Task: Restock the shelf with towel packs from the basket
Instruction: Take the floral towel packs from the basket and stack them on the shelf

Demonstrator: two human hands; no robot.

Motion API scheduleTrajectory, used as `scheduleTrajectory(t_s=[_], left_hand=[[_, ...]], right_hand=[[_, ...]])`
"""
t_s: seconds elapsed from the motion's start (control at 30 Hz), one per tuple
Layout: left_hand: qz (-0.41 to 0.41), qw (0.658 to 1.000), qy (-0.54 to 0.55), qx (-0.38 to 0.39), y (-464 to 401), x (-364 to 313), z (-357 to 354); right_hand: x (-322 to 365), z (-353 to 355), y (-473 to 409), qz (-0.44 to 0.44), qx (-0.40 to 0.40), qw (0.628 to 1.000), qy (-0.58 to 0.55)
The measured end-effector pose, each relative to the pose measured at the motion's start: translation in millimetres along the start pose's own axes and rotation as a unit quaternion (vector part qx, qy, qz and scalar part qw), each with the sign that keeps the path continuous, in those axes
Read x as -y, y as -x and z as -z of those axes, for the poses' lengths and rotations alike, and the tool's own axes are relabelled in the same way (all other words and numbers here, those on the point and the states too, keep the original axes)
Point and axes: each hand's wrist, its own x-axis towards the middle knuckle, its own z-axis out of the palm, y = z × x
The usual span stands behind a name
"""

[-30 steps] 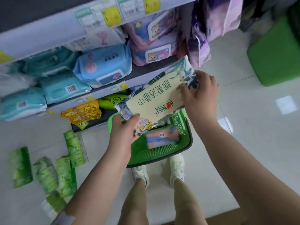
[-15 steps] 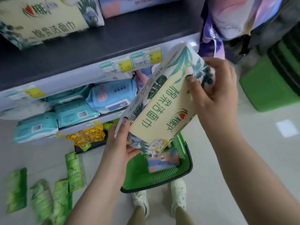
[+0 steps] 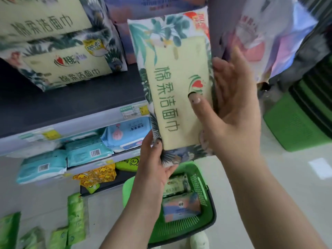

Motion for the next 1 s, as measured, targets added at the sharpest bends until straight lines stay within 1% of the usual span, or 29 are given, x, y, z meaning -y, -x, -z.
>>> scheduleTrajectory(t_s=[0.07, 0.13, 0.2, 0.33, 0.4, 0.5, 0.57, 0.67, 0.73, 0.9, 1.0], left_hand=[[-0.004, 1.0, 0.003, 0.004, -8.6, -4.6, -7.3], [-0.009, 1.0, 0.016, 0.016, -14.4, -11.1, -14.6], [0.004, 0.998, 0.058, 0.014, -19.6, -16.1, -20.9], [-0.015, 0.996, 0.082, 0.041, -30.5, -21.2, -29.0], [-0.01, 0.994, 0.096, 0.044, -35.5, -20.8, -32.9], [-0.005, 0.991, 0.118, 0.062, -36.1, -16.4, -40.3], [-0.006, 0.988, 0.136, 0.068, -37.0, -14.3, -42.9], [-0.007, 0.986, 0.149, 0.078, -38.9, -12.2, -42.9], [-0.004, 0.985, 0.152, 0.087, -38.0, -9.5, -43.3], [-0.024, 0.981, 0.158, 0.114, -39.7, -0.3, -49.7], [-0.035, 0.979, 0.157, 0.127, -40.8, 1.1, -52.4]], right_hand=[[-1.5, -8.9, -8.9, -0.001, -0.003, 0.999, 0.042], [-1.0, -14.6, -20.6, 0.017, 0.01, 0.995, 0.102], [0.9, -17.1, -32.8, 0.034, 0.019, 0.989, 0.143], [9.4, -12.5, -55.8, 0.009, 0.032, 0.98, 0.196], [11.5, -6.6, -64.1, -0.003, 0.049, 0.976, 0.211], [11.7, 3.1, -73.0, -0.041, 0.078, 0.98, 0.178], [9.3, 8.3, -77.7, -0.065, 0.119, 0.982, 0.133], [5.6, 16.3, -81.2, -0.119, 0.146, 0.975, 0.122], [3.4, 22.5, -80.2, -0.126, 0.159, 0.971, 0.124], [-0.6, 33.7, -74.8, -0.14, 0.206, 0.967, 0.049], [0.4, 37.8, -75.9, -0.139, 0.218, 0.965, 0.037]])
